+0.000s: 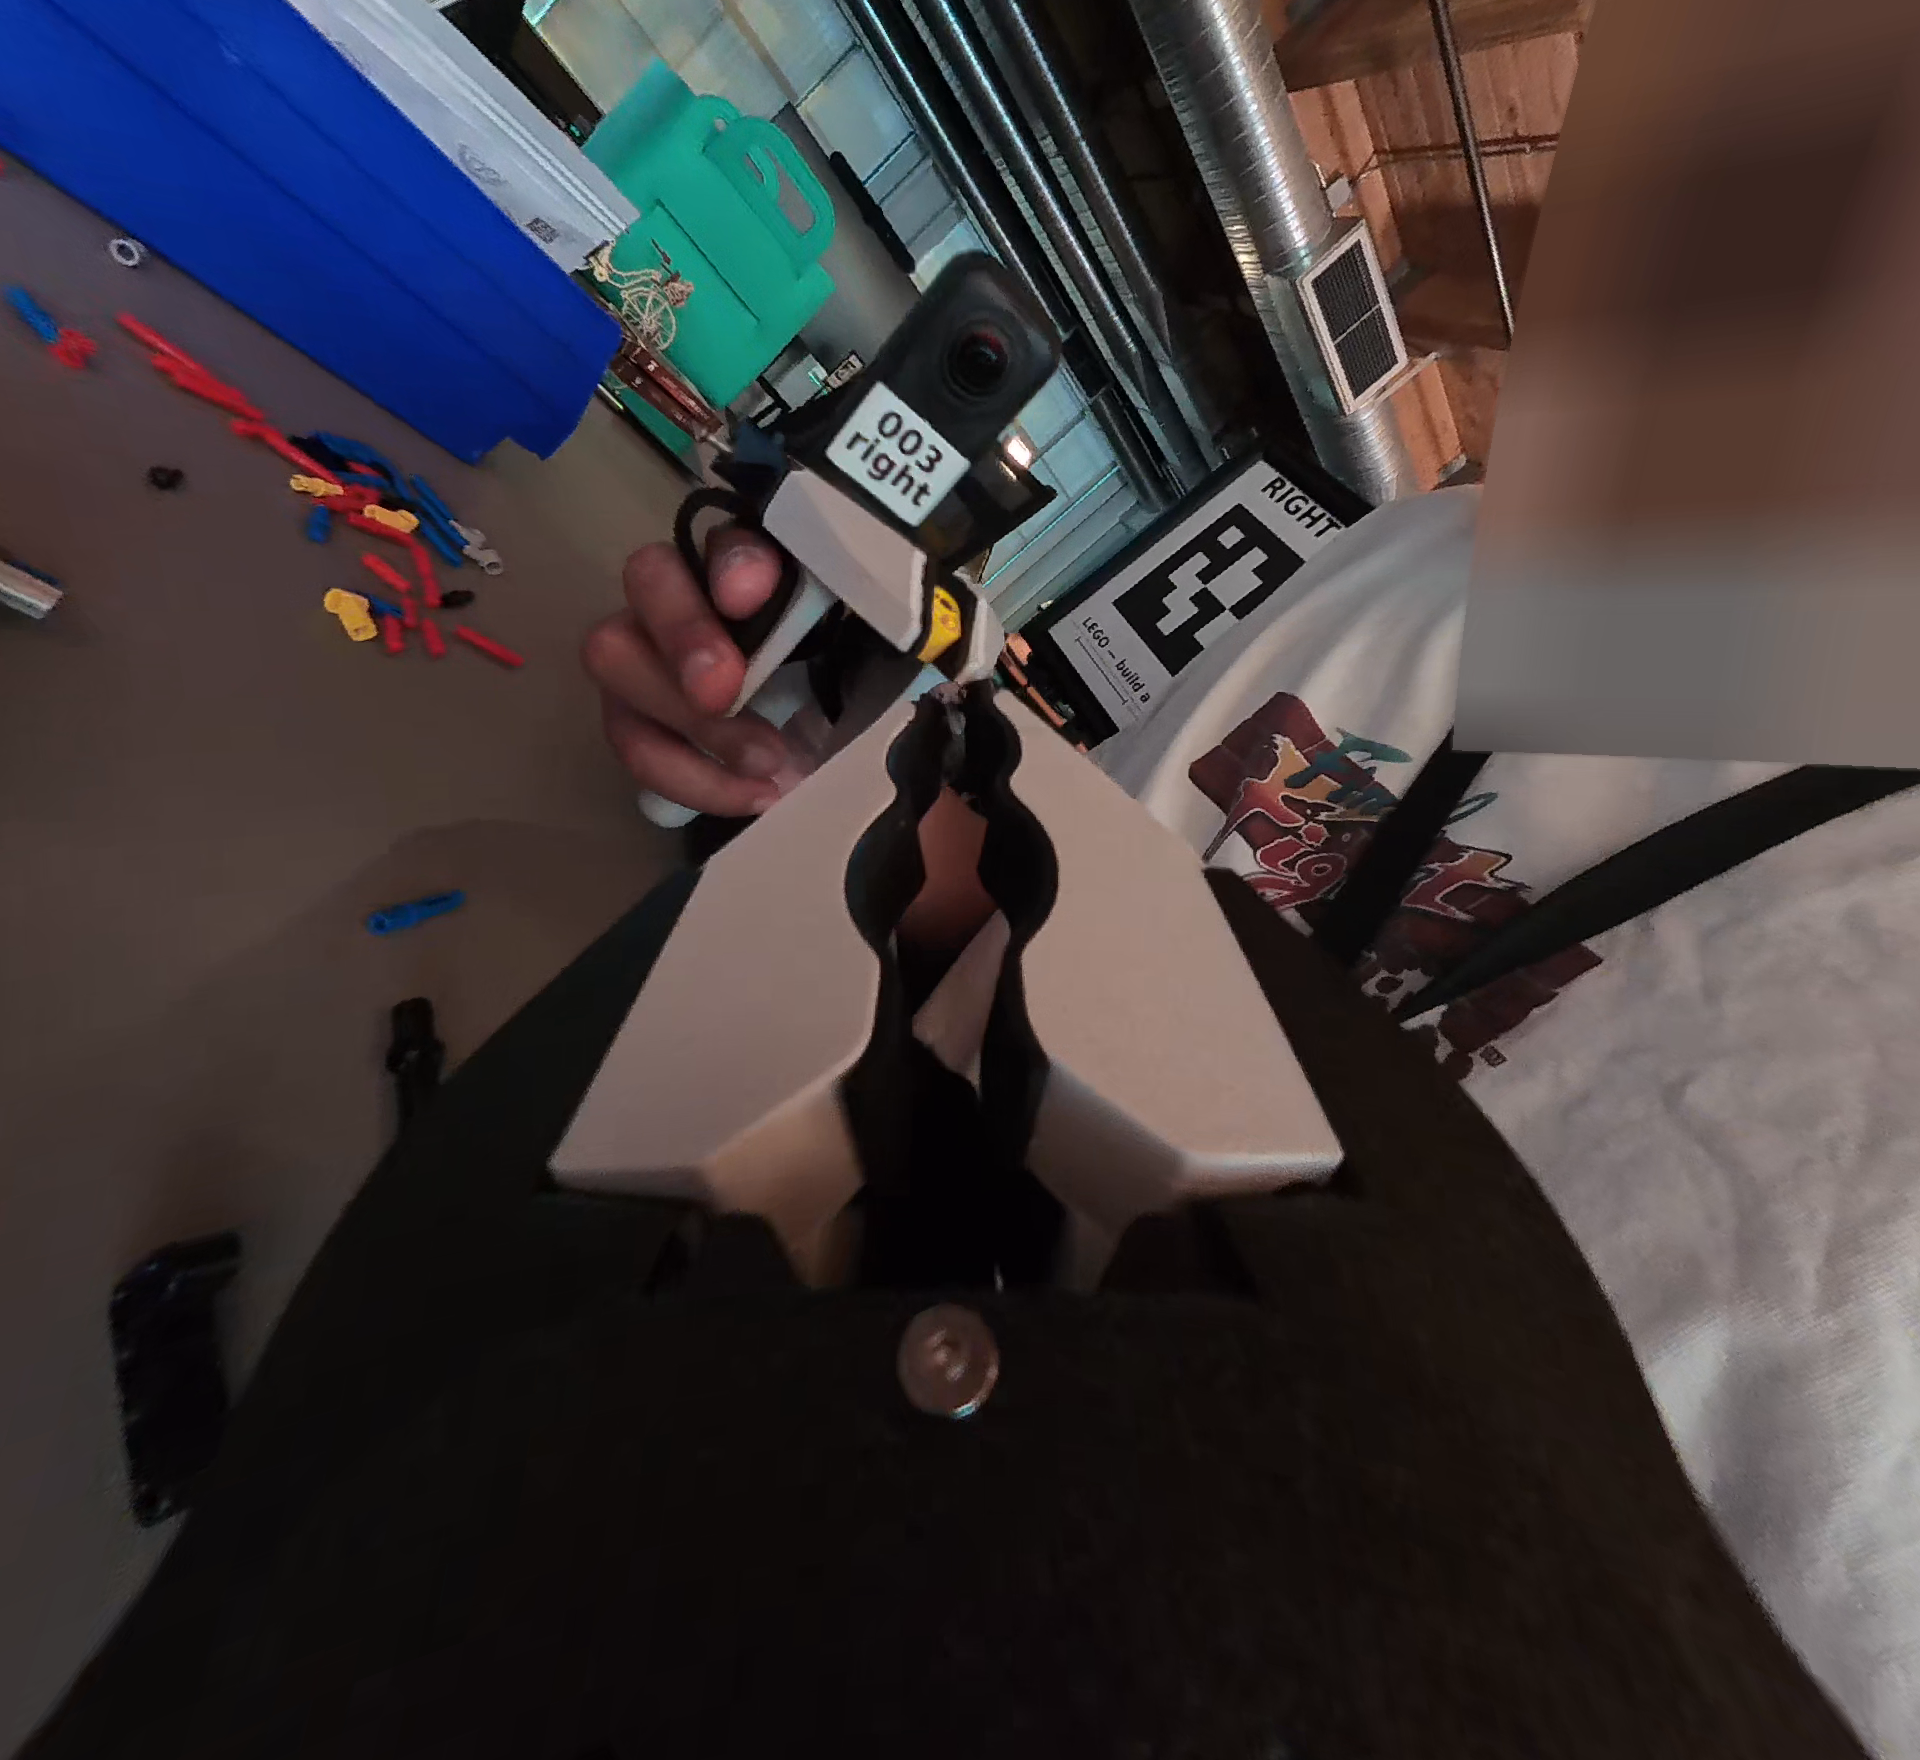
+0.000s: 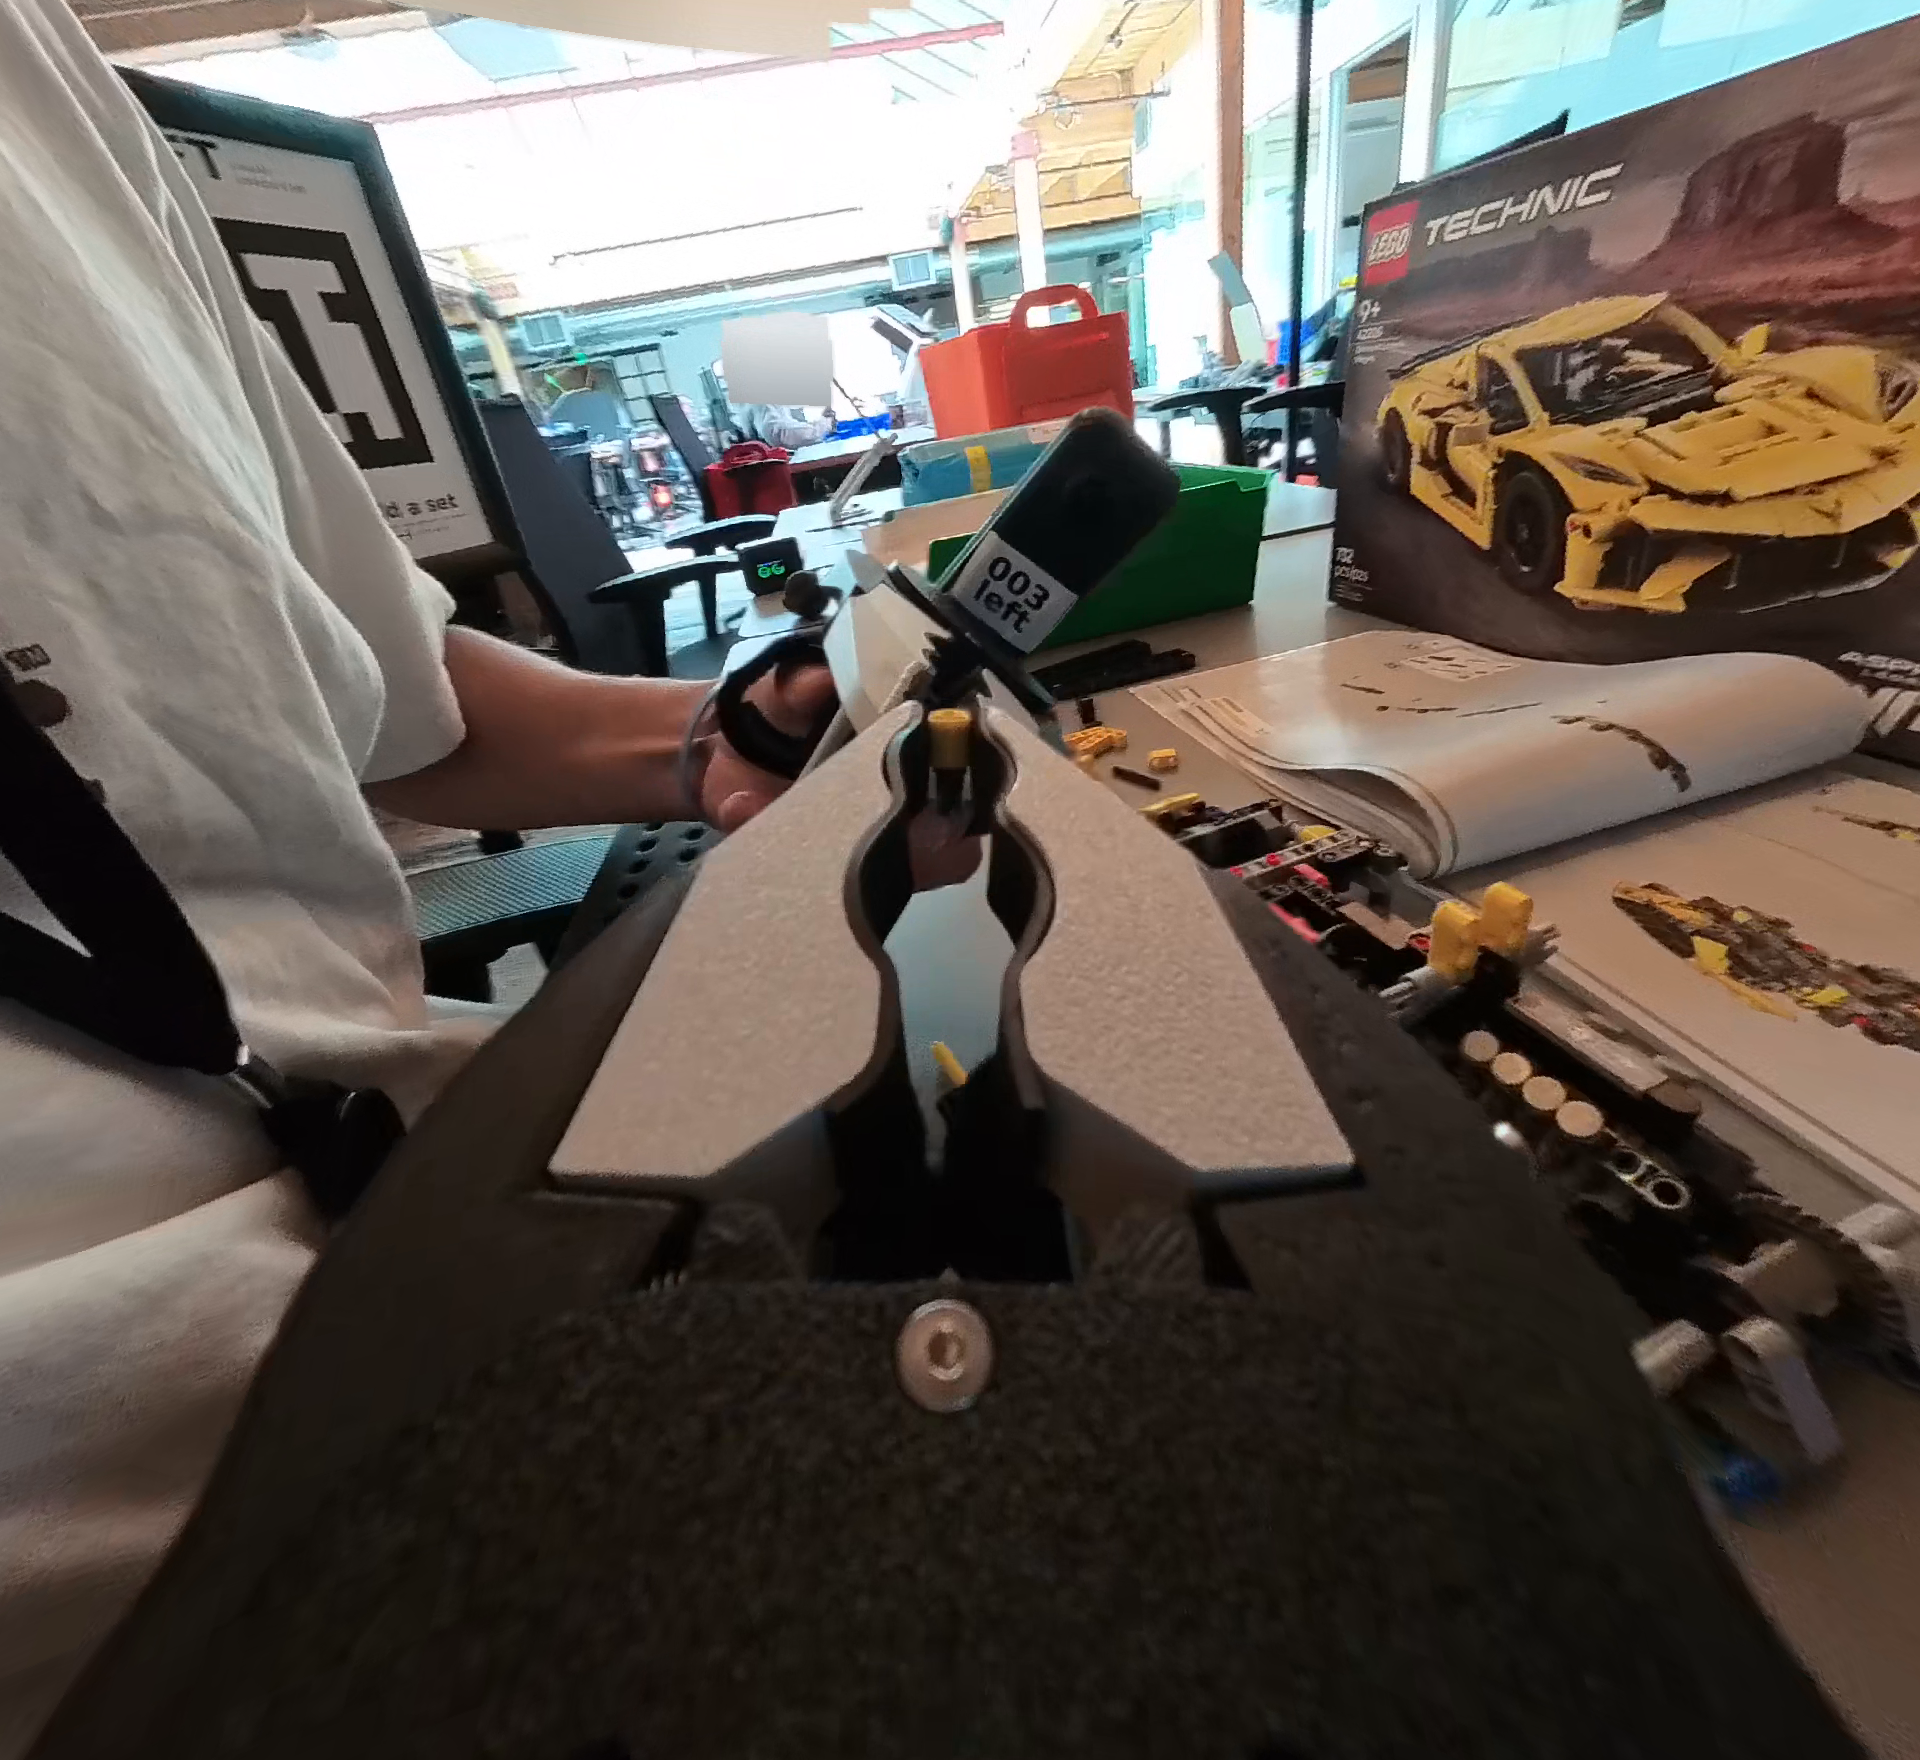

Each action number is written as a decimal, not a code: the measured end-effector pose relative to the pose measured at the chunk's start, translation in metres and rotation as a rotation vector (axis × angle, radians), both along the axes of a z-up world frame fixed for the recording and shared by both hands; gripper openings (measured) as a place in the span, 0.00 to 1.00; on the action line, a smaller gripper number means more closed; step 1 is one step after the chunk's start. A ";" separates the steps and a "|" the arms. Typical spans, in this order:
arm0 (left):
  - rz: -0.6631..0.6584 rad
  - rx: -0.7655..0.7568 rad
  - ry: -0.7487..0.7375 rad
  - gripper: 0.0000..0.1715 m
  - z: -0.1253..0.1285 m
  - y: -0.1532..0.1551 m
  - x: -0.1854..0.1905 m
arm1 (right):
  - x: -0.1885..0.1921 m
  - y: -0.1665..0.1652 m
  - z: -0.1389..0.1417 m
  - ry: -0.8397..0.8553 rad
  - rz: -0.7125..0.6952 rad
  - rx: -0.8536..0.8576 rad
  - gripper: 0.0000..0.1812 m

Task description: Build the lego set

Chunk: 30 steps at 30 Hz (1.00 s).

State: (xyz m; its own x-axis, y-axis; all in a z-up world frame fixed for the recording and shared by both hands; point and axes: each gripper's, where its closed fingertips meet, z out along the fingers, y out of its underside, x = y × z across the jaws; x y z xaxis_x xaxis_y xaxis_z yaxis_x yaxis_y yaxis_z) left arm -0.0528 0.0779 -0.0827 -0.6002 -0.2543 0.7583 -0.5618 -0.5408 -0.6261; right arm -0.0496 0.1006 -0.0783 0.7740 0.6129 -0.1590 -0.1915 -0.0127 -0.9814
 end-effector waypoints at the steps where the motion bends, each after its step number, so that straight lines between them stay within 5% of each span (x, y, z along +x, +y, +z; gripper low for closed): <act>1: -0.009 0.000 -0.004 0.01 0.000 -0.001 -0.001 | -0.002 -0.001 0.000 0.012 0.018 -0.010 0.03; 6: -0.060 0.117 -0.037 0.00 -0.006 -0.011 -0.007 | -0.013 -0.004 -0.008 0.058 0.123 -0.089 0.03; 9: -0.018 0.216 -0.070 0.01 -0.007 -0.007 -0.005 | -0.006 -0.001 -0.005 0.030 0.063 -0.052 0.03; 12: 0.086 0.357 -0.100 0.00 -0.008 0.004 0.000 | 0.022 0.010 -0.008 -0.040 -0.140 -0.035 0.03; 16: 0.256 0.525 -0.067 0.01 -0.014 0.030 0.008 | 0.031 0.019 -0.033 -0.279 -0.283 -0.088 0.03; 20: 0.316 0.654 -0.032 0.01 -0.019 0.035 0.008 | 0.016 0.026 -0.054 -0.536 -0.315 -0.095 0.04; 30: 0.367 0.813 0.010 0.01 -0.033 0.036 0.013 | 0.012 0.025 -0.051 -0.561 -0.314 -0.063 0.04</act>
State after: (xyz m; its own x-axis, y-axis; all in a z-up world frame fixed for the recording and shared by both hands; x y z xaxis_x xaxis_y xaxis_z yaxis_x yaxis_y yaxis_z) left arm -0.0402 0.1138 -0.1160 -0.3699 -0.8907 0.2643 -0.4477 -0.0784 -0.8907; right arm -0.0376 0.1256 -0.1294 0.8907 0.3468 0.2938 0.3468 -0.1007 -0.9325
